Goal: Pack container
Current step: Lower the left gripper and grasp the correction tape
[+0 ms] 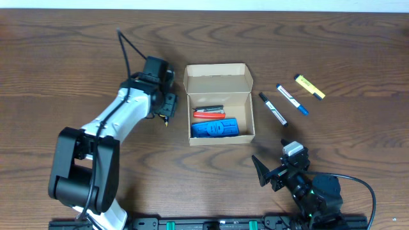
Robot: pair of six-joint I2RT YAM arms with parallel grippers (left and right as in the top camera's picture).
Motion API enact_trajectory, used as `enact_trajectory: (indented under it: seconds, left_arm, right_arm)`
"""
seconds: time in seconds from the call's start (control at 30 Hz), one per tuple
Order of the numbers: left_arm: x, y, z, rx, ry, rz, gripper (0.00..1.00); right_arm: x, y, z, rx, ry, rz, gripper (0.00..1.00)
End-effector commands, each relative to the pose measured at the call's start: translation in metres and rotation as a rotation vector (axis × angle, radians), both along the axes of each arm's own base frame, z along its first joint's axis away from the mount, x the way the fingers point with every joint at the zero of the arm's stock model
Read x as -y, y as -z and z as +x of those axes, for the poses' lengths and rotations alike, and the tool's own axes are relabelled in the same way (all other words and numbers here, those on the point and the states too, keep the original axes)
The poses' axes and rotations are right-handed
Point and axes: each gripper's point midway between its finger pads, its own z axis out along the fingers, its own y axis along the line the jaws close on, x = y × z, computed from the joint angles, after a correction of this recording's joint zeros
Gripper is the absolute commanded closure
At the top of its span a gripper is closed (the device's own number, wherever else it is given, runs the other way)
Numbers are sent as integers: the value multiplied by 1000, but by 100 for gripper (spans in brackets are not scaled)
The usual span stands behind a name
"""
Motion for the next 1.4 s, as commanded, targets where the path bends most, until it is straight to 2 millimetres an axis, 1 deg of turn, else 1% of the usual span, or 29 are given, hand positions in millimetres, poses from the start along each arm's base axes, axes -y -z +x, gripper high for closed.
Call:
enact_trajectory:
  seconds: [0.0,0.1,0.37,0.57,0.63,0.83,1.0,1.23,1.37]
  left_arm:
    - [9,1,-4,5,23,20,33]
    - [8,3,-4,9,13,27,32]
    - [-1,17,-11,-3,-24,23,30]
    - [-1,18,-11,-1,-47,15,30]
    - [-1,18,-10,0,-51,13,28]
    - [-2,25,-13,4,-72,8,27]
    - [-7,27,-14,5,-96,27,27]
    - [-7,32,-15,-4,-124,22,28]
    - [-7,37,-15,-12,-139,20,31]
  right_arm:
    - [-4,1,-2,4,-26,-5,1]
    - [-4,1,-2,4,-26,-5,1]
    - [-5,1,-2,4,-26,-5,1]
    - [-5,1,-2,4,-26,-5,1]
    - [-5,1,-2,4,-26,-5,1]
    - [-5,1,-2,4,-26,-5,1]
    - [-5,1,-2,4,-26,-5,1]
    - [-5,1,-2,4,-26,-5,1]
    - [-5,1,-2,4,-26,-5,1]
